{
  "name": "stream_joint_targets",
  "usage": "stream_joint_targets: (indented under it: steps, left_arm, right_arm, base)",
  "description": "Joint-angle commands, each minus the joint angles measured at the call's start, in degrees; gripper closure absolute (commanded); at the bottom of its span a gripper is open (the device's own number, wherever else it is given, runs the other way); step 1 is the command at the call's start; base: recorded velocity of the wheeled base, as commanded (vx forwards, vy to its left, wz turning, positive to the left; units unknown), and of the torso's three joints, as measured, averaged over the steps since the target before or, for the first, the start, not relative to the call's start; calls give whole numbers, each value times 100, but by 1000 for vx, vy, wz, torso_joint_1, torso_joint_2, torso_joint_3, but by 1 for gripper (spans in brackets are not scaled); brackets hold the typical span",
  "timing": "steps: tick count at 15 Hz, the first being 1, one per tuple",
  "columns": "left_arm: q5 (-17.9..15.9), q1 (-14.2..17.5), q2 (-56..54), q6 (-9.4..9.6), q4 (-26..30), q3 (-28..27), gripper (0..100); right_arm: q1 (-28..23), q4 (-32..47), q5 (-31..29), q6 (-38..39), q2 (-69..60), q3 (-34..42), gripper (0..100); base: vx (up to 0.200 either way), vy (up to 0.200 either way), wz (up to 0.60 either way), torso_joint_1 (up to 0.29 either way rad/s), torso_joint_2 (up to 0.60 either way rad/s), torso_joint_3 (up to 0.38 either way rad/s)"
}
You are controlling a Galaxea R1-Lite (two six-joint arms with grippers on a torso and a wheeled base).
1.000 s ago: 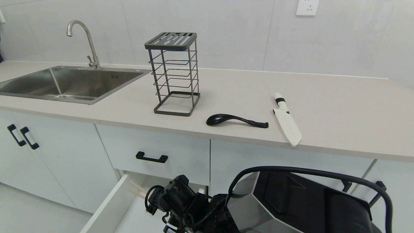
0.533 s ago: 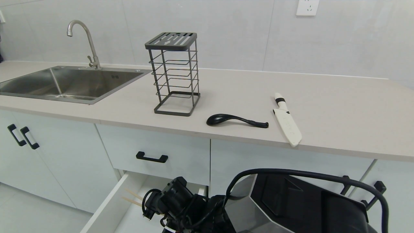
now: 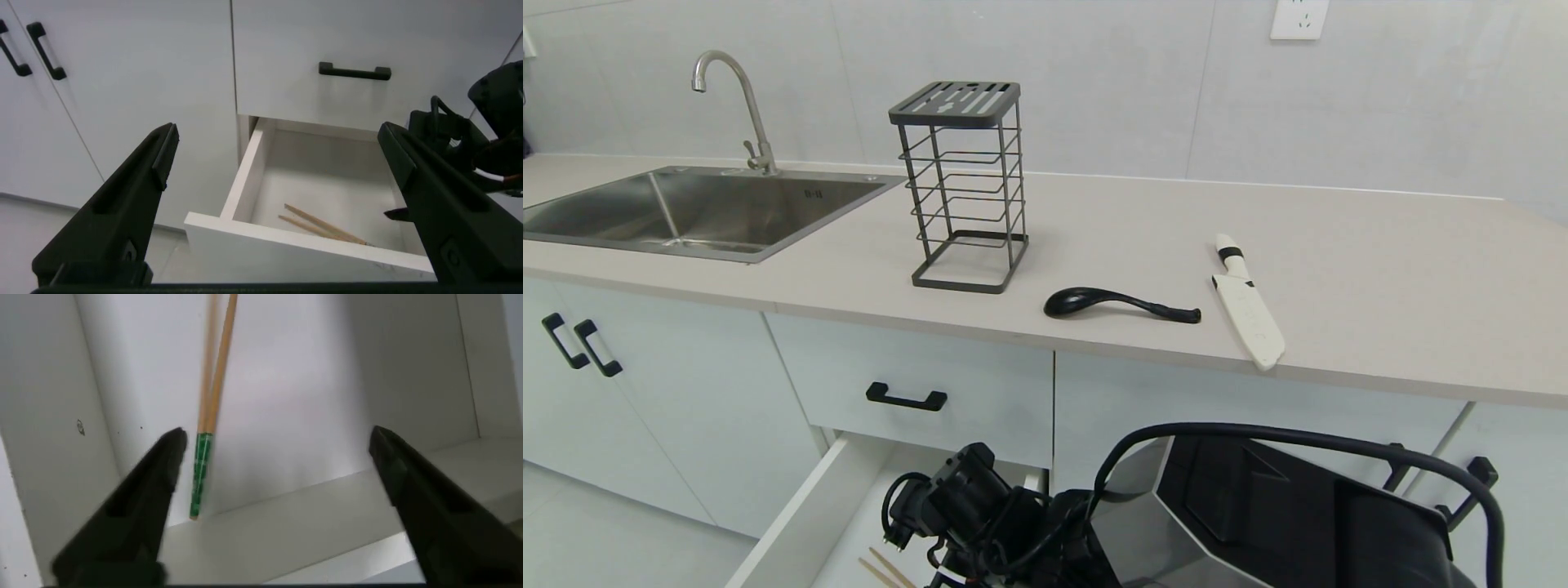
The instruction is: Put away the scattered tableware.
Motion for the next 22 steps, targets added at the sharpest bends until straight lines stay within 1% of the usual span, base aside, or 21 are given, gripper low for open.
stream_joint_targets:
  steps: [1,2,3,7,9,11,14,15,19,22]
  left_arm:
    - [0,6,7,-1,2,1,0]
    - [0,6,7,-1,2,1,0]
    - [0,6,7,-1,2,1,0]
    - [0,-2,7,-1,2,1,0]
    - [0,-2,7,-1,2,1,0]
    - [0,-2,7,-1,2,1,0]
    - [0,6,7,-1,2,1,0]
    - [0,6,7,-1,2,1,0]
    - [0,6,7,-1,2,1,0]
    - [0,6,7,-1,2,1,0]
  right_arm:
    - [3,5,-21,-1,-161,8,0]
    - [3,5,-21,-1,-161,8,0]
    - [3,23,-126,-10,-451,78,0]
    - [29,401,-135,-10,-1119,87,0]
    - [188,462,-126,25,-1523,96,0]
    - [223,454,-118,25,-1673,96,0]
    - [486,418,-144,43,-2121,465,0]
    - [513,410,-144,52,-2183,597,0]
    - [539,410,-144,52,-2235,623,0]
    - [566,410,-144,60,-2235,623,0]
  base:
    - [0,0,0,0,0,0]
    - [0,0,0,0,0,0]
    - [0,0,0,0,0,0]
    - [0,0,0,0,0,0]
    - [0,0,0,0,0,0]
    - [0,0,0,0,0,0]
    - [0,0,0,0,0,0]
    - [0,0,0,0,0,0]
    - [0,0,0,0,0,0]
    - [0,0,0,76,-310,-233]
